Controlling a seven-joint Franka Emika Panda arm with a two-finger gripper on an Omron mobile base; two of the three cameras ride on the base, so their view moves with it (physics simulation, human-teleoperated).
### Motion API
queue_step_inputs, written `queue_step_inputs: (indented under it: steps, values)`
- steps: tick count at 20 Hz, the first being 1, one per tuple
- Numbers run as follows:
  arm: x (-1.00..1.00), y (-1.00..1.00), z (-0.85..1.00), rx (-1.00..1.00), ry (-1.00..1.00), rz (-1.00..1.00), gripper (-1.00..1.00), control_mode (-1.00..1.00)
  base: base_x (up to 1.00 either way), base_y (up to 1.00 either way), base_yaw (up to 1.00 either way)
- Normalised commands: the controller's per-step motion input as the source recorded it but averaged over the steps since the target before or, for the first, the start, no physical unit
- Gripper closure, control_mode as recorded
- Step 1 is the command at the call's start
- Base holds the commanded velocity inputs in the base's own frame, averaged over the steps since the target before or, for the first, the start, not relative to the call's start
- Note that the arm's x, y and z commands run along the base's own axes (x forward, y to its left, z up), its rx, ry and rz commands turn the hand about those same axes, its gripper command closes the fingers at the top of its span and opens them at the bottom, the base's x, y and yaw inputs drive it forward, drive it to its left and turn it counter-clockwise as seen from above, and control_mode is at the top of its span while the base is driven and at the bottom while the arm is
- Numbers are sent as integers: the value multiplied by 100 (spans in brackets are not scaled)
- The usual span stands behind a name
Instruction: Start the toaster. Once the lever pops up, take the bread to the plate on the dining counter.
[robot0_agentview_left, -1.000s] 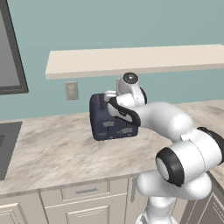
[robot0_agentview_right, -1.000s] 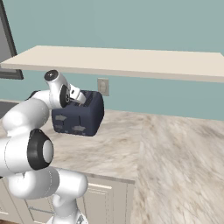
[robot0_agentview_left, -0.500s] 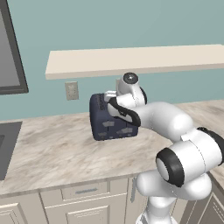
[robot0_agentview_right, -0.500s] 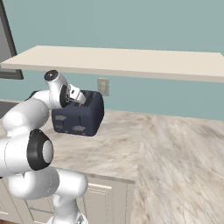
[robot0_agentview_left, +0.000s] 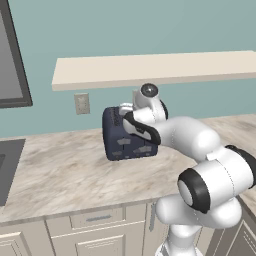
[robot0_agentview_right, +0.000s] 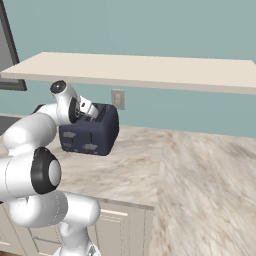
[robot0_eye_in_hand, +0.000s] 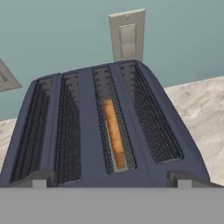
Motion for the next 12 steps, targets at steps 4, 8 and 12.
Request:
queue_step_inputs:
  steps: [4, 8, 12]
  values:
    - [1, 0, 0, 2, -11, 0, -100, -100, 0, 0, 0]
    - [0, 0, 0, 0, -9, 0, -100, -100, 0, 0, 0]
    - [0, 0, -6, 0, -5, 0, -100, -100, 0, 0, 0]
